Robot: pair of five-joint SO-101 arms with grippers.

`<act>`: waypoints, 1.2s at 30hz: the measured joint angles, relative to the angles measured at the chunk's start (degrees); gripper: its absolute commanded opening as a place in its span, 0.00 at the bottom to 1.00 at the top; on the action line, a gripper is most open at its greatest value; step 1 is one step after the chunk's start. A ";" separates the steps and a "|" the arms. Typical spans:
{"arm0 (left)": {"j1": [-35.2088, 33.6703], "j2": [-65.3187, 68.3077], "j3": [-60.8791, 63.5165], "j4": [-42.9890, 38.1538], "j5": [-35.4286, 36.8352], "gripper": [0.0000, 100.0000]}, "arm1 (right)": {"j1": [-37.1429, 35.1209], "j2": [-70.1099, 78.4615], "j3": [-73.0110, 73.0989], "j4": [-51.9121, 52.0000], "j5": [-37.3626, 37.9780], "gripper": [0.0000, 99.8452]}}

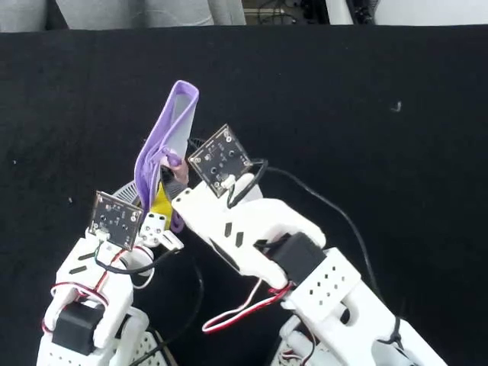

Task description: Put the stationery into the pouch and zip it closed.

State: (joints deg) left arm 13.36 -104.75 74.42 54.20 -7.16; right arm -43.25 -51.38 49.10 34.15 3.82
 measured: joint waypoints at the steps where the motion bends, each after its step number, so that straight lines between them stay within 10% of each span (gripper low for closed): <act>1: 0.00 0.00 0.00 0.00 0.00 0.03 | 0.00 0.00 0.00 0.53 0.00 0.19; 9: 0.00 0.00 0.00 0.00 0.00 0.03 | 0.00 0.09 0.00 1.85 0.00 0.03; 36: 0.26 0.00 0.00 0.00 0.00 0.03 | 8.18 -8.44 -10.99 9.41 16.88 0.01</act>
State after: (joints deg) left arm 13.63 -104.75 74.42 54.20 -7.16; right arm -35.08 -59.82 38.11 43.56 20.70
